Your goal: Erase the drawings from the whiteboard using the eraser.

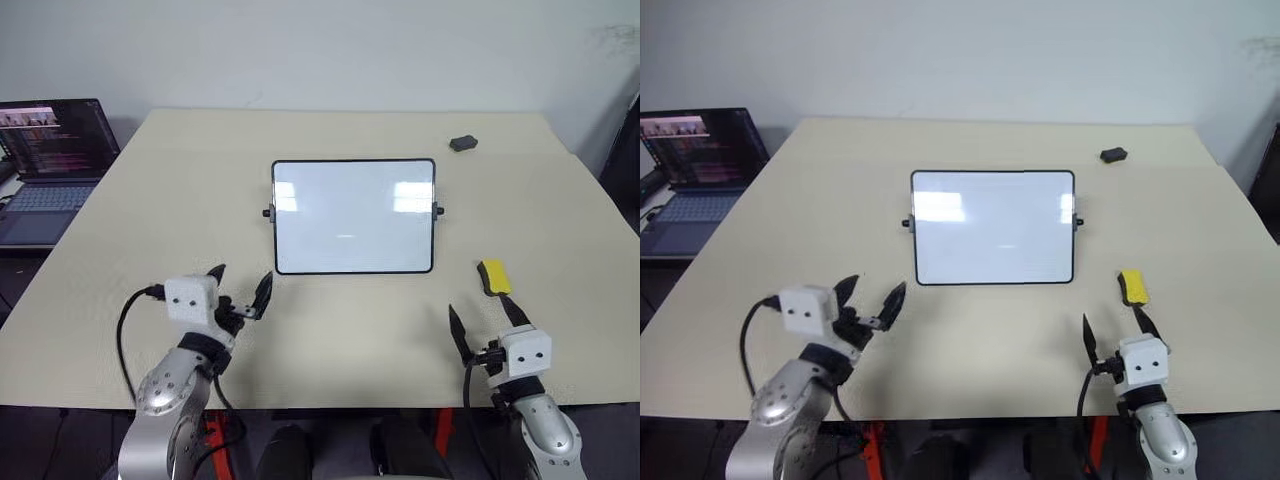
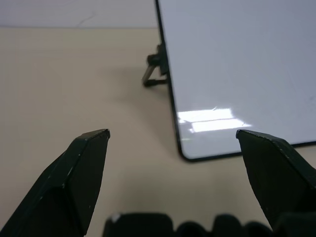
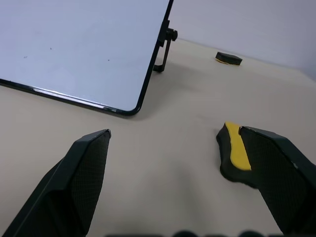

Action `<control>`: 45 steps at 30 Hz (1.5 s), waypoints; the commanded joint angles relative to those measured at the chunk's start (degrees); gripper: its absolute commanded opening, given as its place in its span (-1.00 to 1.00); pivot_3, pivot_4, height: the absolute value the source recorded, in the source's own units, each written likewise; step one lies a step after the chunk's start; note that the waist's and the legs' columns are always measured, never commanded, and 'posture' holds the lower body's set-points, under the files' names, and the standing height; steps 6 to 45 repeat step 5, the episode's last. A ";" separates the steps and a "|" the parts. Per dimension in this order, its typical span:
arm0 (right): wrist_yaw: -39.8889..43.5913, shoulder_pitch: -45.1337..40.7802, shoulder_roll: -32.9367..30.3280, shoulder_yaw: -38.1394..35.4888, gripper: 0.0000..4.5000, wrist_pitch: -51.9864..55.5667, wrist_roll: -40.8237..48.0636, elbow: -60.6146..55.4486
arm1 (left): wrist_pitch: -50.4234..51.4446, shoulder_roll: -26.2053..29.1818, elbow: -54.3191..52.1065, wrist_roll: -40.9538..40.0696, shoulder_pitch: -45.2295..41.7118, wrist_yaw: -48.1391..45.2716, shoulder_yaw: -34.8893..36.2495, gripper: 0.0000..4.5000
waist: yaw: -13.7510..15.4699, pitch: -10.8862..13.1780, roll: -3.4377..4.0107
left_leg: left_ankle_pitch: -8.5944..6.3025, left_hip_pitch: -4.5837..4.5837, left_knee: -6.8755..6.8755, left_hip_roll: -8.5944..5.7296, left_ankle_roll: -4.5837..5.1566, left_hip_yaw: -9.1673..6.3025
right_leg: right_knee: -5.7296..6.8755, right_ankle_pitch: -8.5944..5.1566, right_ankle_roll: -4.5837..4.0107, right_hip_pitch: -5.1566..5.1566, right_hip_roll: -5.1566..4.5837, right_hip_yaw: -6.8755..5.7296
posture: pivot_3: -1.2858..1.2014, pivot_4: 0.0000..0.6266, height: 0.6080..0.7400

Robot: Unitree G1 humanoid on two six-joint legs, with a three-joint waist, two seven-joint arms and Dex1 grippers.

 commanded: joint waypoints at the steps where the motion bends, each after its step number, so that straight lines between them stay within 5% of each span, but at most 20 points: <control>1: 1.02 0.92 -0.39 -0.22 0.99 -0.67 2.31 -1.39 | -5.48 0.60 3.68 2.20 1.82 0.21 1.82 1.00 | 0.15 0.03 -0.05 | 0.00 -0.06 0.00 0.00 0.00 -0.04 | 0.00 0.00 0.01 -0.05 0.00 -0.03 | 0.03 -0.52 1.00; 5: 1.42 -0.78 -1.04 -0.66 0.99 8.21 6.06 -5.41 | -5.81 0.09 6.48 0.48 -1.36 0.43 2.58 1.00 | 0.85 0.04 -0.13 | 0.00 -0.17 0.04 -0.03 0.00 -0.12 | -0.03 0.01 0.04 -0.09 -0.03 -0.09 | 0.03 -0.52 1.00; 45: 1.42 -0.78 -1.04 -0.66 0.99 8.21 6.06 -5.41 | -5.81 0.09 6.48 0.48 -1.36 0.43 2.58 1.00 | 0.85 0.04 -0.13 | 0.00 -0.17 0.04 -0.03 0.00 -0.12 | -0.03 0.01 0.04 -0.09 -0.03 -0.09 | 0.03 -0.52 1.00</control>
